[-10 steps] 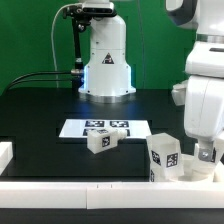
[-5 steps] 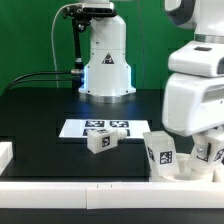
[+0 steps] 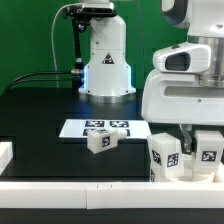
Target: Assemble stool
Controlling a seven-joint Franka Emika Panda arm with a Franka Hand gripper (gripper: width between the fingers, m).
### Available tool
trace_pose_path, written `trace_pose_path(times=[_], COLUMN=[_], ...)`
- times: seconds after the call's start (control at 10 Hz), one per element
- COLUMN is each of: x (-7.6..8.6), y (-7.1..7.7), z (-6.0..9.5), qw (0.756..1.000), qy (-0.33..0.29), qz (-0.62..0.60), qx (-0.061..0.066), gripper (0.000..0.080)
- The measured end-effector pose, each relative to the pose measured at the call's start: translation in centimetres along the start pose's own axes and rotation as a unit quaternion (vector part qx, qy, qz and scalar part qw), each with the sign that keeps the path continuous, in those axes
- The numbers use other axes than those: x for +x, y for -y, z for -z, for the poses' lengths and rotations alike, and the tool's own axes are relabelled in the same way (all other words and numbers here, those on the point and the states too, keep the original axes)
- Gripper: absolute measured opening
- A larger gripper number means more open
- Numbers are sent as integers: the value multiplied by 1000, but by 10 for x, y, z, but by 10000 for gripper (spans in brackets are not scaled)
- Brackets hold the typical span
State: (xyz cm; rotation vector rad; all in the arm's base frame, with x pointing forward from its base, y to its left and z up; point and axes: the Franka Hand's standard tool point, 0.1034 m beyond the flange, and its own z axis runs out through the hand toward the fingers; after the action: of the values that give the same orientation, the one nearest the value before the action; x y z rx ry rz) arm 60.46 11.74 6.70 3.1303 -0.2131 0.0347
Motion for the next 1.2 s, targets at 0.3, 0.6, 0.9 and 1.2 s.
trace_pose_path(times=[0.3, 0.6, 0.9, 1.2], x=[0, -4, -5, -7], y=[-2, -7, -8, -13], z=[-1, -5, -5, -5], qw=[994, 930, 898, 776], qy=[1, -3, 2, 16], qz=[-107, -365, -439, -627], qx=[-1, 33, 35, 69], gripper=[333, 333, 333, 333])
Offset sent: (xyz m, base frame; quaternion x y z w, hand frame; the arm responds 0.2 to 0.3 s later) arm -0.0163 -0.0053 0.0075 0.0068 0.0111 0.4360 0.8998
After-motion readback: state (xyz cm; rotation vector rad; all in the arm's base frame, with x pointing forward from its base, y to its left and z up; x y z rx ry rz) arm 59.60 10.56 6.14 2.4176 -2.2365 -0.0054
